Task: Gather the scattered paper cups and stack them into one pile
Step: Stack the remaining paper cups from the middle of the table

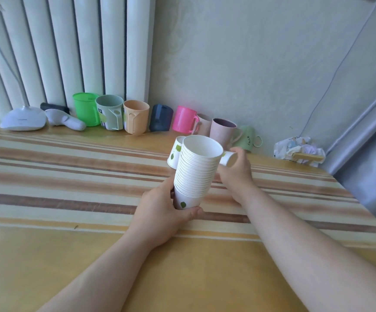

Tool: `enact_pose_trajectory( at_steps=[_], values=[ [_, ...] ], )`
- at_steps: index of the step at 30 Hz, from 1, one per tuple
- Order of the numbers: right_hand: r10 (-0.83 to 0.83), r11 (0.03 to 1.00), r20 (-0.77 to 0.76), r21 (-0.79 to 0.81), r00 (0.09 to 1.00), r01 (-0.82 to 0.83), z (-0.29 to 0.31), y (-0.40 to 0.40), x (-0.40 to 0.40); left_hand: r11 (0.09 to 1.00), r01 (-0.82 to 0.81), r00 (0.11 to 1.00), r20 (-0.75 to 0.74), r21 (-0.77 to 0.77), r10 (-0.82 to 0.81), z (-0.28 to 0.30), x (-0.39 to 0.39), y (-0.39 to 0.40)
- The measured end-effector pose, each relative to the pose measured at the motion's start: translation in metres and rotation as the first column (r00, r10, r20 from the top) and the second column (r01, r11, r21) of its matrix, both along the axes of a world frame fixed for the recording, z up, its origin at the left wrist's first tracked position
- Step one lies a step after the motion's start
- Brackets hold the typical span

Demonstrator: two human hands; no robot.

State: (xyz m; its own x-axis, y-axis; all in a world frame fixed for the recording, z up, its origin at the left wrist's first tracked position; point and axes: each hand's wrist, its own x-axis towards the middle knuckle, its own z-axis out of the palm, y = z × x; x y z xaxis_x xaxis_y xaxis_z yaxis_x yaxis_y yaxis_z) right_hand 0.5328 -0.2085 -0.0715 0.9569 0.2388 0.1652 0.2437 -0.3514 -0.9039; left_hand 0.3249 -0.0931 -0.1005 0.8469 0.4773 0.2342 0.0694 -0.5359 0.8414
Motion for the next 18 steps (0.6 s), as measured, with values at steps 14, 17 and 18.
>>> enact_pose_trajectory(
  at_steps=[14,17,18],
  values=[
    [0.438,0.871,0.043,0.227,0.898,-0.436,0.141,-0.043,-0.094,0.999,-0.001,0.999,-0.038,0.052,0.003,0.01,-0.008,-0.005],
    [0.434,0.898,0.087,0.032,0.897,-0.438,0.131,-0.031,-0.101,0.999,0.001,0.999,-0.038,0.046,0.001,0.008,-0.009,-0.006],
    [0.446,0.895,0.091,-0.017,0.89,-0.447,0.128,-0.029,-0.103,0.999,0.0,0.999,-0.038,0.044,0.002,0.007,-0.008,-0.006]
  ],
)
